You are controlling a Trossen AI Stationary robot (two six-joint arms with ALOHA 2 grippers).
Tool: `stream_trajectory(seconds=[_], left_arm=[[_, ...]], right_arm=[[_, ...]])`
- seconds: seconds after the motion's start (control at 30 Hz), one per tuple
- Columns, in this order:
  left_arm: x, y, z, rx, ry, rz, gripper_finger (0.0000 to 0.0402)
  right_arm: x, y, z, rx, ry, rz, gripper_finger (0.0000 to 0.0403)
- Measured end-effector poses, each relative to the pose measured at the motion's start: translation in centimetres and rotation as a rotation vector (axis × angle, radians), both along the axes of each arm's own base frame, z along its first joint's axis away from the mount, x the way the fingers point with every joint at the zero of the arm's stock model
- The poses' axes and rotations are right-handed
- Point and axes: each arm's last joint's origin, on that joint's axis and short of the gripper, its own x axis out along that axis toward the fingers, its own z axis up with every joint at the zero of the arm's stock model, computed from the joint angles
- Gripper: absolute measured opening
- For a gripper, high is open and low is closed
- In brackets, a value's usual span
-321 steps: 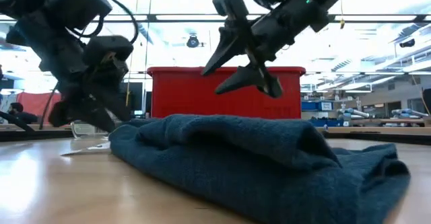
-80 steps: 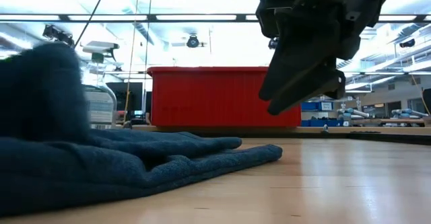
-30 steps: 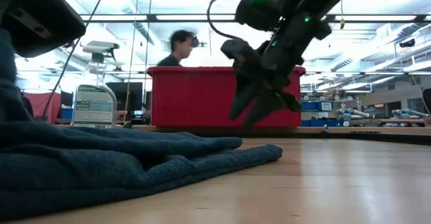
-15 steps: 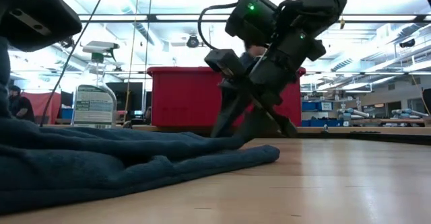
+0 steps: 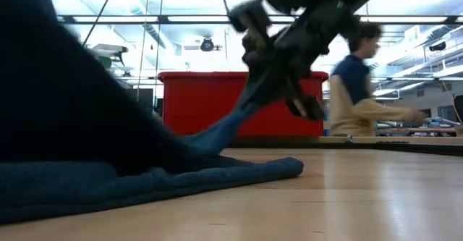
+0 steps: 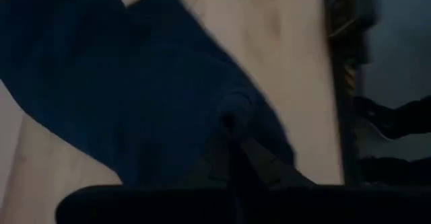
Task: Fold laundry
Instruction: Fold the dark blue shorts
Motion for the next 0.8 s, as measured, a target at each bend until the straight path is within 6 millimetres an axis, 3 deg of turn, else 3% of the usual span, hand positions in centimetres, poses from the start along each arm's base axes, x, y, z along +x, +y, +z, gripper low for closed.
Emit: stream_trajectory(seconds=[0.17, 0.4, 0.6, 0.8], left_arm=[[-1.6, -0.8, 1.7, 0.003, -0.017, -0.103, 0.0006], [-3.6, -2.4, 0.5, 0.003, 0.042, -0.132, 0.0006], [-3.3, -3.0, -1.8, 0.007, 0.08, -0.083, 0.003], [-2.6, -3.5, -1.8, -0.068, 0.038, -0.05, 0.0074]], right_arm=[[-0.6, 2.6, 1.0, 0.074, -0.014, 0.024, 0.0004], [-1.5, 6.1, -0.2, 0.049, 0.032, -0.006, 0.0002], [-1.0, 5.7, -2.1, -0.033, 0.059, -0.01, 0.0027], [-0.6, 4.3, -2.6, -0.02, 0.081, 0.026, 0.0089]])
